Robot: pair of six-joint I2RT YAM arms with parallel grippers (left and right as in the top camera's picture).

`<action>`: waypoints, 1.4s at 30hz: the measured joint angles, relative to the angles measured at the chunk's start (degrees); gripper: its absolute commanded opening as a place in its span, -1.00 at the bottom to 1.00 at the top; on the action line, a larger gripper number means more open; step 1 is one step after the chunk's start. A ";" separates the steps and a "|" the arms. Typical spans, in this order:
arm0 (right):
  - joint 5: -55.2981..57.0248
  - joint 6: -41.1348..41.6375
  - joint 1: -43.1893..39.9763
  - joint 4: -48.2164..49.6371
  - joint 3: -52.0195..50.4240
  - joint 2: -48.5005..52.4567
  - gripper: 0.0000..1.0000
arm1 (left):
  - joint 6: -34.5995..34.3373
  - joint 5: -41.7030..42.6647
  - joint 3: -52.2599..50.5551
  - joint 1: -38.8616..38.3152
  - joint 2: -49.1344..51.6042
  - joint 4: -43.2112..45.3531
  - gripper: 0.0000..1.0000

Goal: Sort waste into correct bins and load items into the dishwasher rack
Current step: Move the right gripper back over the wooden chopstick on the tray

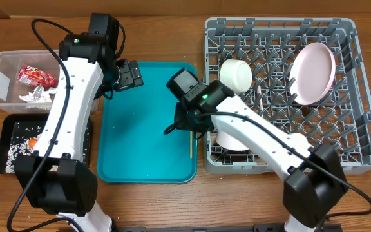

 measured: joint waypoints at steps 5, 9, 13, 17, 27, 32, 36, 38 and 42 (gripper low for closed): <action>2.91 1.22 3.10 1.33 0.00 2.03 -0.25 | 0.02 0.00 0.00 0.00 0.00 0.00 1.00; 6.03 1.55 5.49 1.90 0.00 4.35 -0.26 | 0.00 -0.02 0.00 0.00 0.00 0.00 0.99; 8.11 1.70 5.92 2.51 0.00 6.62 -0.27 | 0.00 0.00 0.00 0.00 0.00 0.00 0.99; 9.51 1.92 5.92 3.50 0.00 8.61 -0.27 | 0.00 0.00 0.00 0.00 0.00 0.00 1.00; 13.46 2.12 5.92 4.39 0.00 11.87 -0.27 | 0.00 0.00 0.00 0.00 0.00 0.00 1.00; 14.71 2.12 5.92 5.01 0.00 12.02 -0.27 | 0.00 0.00 0.00 0.00 0.00 0.00 1.00; 15.13 2.12 5.92 5.51 0.00 12.02 -0.27 | 0.00 0.00 0.00 0.00 0.00 0.00 1.00; 15.37 2.12 5.92 5.68 -0.04 12.02 -0.27 | 0.00 0.00 0.00 0.00 0.00 0.00 1.00; 16.11 2.12 5.92 7.23 -1.09 12.02 -0.25 | 0.00 0.00 0.00 0.00 0.00 0.00 1.00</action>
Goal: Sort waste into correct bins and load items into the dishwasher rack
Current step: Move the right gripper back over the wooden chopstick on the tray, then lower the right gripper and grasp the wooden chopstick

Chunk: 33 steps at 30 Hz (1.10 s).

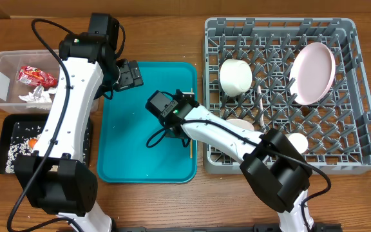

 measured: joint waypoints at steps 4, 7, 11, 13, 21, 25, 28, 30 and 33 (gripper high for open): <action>0.11 -0.02 0.00 1.42 -1.73 0.02 -0.25 | 0.00 0.00 0.00 0.00 0.00 0.00 1.00; 0.11 0.00 0.00 1.84 -2.14 0.11 -0.25 | 0.00 0.00 0.00 0.00 0.00 0.00 1.00; 0.72 -0.02 0.00 2.08 -2.14 0.13 -0.24 | 0.02 0.00 0.00 0.00 0.00 0.00 1.00; 1.11 0.02 0.00 2.29 -2.14 0.13 -0.24 | 0.00 0.00 0.00 0.00 0.00 0.00 1.00; 1.64 -0.02 0.00 6.08 -4.17 0.20 -0.24 | 0.00 0.00 0.00 0.00 0.00 0.00 1.00; 2.73 -0.02 -0.02 7.82 -5.35 -0.09 -0.24 | 0.00 0.00 0.00 0.00 0.00 0.00 0.99; 2.67 0.00 -0.37 7.96 -6.19 -0.09 -0.24 | 0.00 0.00 0.00 0.00 0.00 0.00 1.00; 2.40 0.15 -0.59 7.78 -6.25 -0.11 -0.24 | 0.00 0.00 0.00 0.00 0.00 0.00 1.00; 1.77 0.11 -0.79 7.78 -6.25 -0.11 -0.24 | 0.00 0.00 0.00 0.00 0.00 0.00 0.99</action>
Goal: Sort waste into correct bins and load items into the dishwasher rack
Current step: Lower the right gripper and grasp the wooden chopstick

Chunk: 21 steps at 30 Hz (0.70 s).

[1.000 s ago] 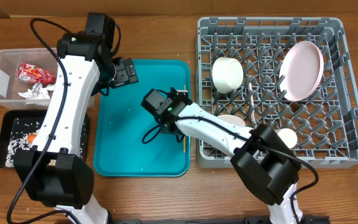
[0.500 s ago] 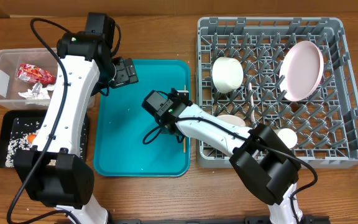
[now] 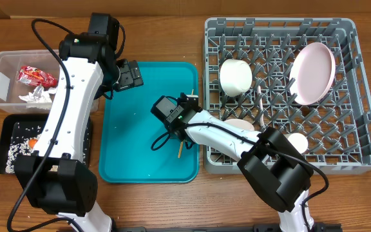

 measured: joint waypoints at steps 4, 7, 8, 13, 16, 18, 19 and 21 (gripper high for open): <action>-0.37 -0.15 0.00 0.02 0.00 0.00 -0.25 | 0.02 0.00 0.00 0.00 0.00 0.00 1.00; -0.44 -0.15 -0.02 -0.02 0.00 -0.02 -0.32 | 0.00 0.00 0.00 0.00 0.00 0.00 1.00; -0.44 -0.17 -0.02 -0.04 0.00 -0.02 -0.34 | 0.00 0.00 0.00 0.00 0.00 0.00 1.00; -0.46 -0.28 0.00 -0.39 0.00 -0.02 -0.48 | 0.00 0.00 0.00 0.00 0.00 0.00 1.00; -0.68 -0.33 0.00 -0.55 0.00 -0.04 -0.48 | 0.00 0.00 0.00 0.00 0.00 0.00 1.00; -0.74 -0.37 0.00 -0.68 0.00 -0.04 -0.48 | 0.02 0.00 0.00 0.00 0.00 0.00 1.00; -0.76 -0.35 -0.02 -0.68 0.00 -0.04 -0.48 | 0.02 0.00 0.00 0.00 0.00 0.00 1.00; -0.79 -0.35 -0.02 -0.81 0.00 -0.04 -0.50 | 0.02 0.00 0.00 0.00 0.00 0.00 1.00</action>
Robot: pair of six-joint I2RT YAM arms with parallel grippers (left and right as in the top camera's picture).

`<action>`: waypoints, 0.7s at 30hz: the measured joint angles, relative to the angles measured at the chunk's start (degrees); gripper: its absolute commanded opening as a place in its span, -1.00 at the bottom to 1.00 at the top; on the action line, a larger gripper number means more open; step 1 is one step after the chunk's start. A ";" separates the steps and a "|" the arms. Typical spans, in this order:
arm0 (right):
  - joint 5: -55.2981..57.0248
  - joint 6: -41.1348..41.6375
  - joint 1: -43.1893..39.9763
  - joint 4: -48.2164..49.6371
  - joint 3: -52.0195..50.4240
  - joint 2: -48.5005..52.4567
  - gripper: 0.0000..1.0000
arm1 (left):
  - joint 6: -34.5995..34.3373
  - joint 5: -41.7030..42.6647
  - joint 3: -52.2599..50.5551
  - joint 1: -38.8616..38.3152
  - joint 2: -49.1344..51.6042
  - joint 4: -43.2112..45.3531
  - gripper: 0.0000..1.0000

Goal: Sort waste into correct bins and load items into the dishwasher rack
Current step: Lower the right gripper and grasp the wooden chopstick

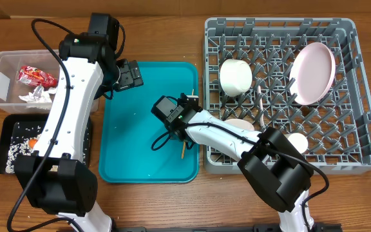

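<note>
A thin wooden stick [183, 150] pokes out below my right gripper [181, 136], near the right side of the teal tray [131, 151]. The gripper looks shut on the stick's upper part, which its fingers hide. Another thin stick end [192, 96] shows by the tray's right rim, beside the grey dishwasher rack [353, 164]. The rack holds a white cup [236, 76], a pink plate [313, 73] and pale bowls [240, 126]. My left gripper [131, 75] hovers open and empty over the tray's upper left corner.
A clear bin with a red wrapper [36, 76] stands at the far left. Below it a black bin [8, 125] holds white crumbs and an orange scrap. My right arm's forearm lies across the rack's front left part.
The stick's free end has shifted slightly to the right under my right gripper. The left arm, the rack and the bins look unchanged.
The stick first lay straight along the tray's right rim, with my right gripper over the tray's right side. Then the gripper stood further left over the tray, the stick unmoved. After that the stick was tilted under the gripper, and it remains so now.
</note>
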 measured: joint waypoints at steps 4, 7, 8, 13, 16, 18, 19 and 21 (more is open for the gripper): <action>-0.07 -0.11 0.00 -0.22 0.00 0.00 -0.65 | 0.00 0.00 0.00 0.00 0.00 0.00 1.00; -0.17 -0.17 0.02 -0.31 0.00 -0.04 -0.65 | -0.02 0.00 0.00 0.00 0.00 0.00 1.00; -0.28 -0.24 0.02 -0.31 0.00 -0.04 -0.64 | 0.00 0.00 0.00 0.00 0.00 0.00 0.99; -0.37 -0.24 0.00 -0.26 0.00 -0.07 -0.71 | -0.02 0.00 0.00 0.00 0.00 0.00 1.00; -0.50 -0.24 0.00 -0.28 0.00 -0.07 -0.77 | 0.00 -0.02 0.00 0.00 0.00 0.00 1.00; -0.52 -0.24 0.00 -0.33 0.00 -0.07 -0.78 | 0.00 0.00 0.00 0.00 0.00 0.00 1.00; -0.50 -0.24 0.00 -0.35 0.00 -0.07 -0.79 | -0.02 0.00 0.00 0.00 0.00 0.00 0.99; -0.52 -0.24 0.00 -0.31 0.00 -0.07 -0.83 | 0.00 0.00 0.00 0.00 0.00 0.00 1.00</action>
